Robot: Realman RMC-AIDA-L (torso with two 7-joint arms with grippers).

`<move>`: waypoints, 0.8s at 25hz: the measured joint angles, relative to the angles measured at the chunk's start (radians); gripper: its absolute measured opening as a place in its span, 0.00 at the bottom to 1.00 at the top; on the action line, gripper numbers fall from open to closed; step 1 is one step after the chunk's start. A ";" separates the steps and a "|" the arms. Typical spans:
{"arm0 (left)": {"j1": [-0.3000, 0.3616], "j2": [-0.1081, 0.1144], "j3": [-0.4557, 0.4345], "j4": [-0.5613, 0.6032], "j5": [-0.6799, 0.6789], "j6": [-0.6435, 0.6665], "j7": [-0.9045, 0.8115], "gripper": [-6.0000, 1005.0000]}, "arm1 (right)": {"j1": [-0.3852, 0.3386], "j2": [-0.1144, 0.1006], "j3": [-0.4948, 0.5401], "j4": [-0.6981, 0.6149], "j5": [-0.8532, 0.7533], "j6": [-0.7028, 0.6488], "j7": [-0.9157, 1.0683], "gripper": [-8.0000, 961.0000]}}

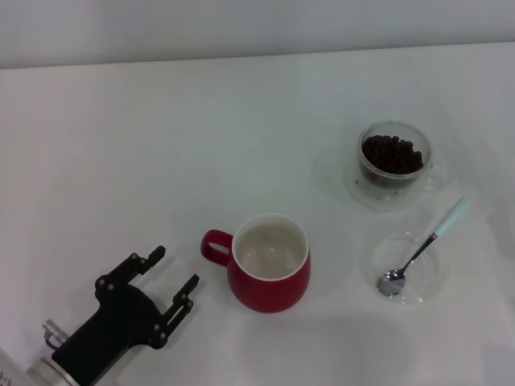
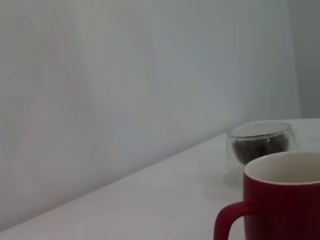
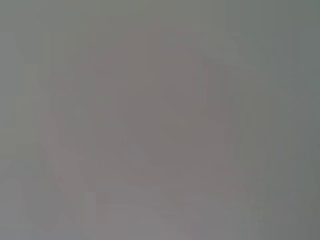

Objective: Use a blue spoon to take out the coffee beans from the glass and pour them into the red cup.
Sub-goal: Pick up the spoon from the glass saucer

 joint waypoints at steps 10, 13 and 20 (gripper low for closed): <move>0.065 -0.004 -0.012 0.014 -0.074 0.056 0.002 0.58 | -0.001 -0.001 -0.052 -0.035 0.000 0.007 0.095 0.89; 0.069 -0.003 -0.012 0.013 -0.110 0.092 0.002 0.58 | -0.002 -0.002 -0.058 -0.060 0.000 0.008 0.114 0.89; 0.077 -0.005 -0.012 0.007 -0.189 0.113 0.040 0.58 | -0.020 -0.001 -0.063 -0.118 0.000 0.024 0.179 0.89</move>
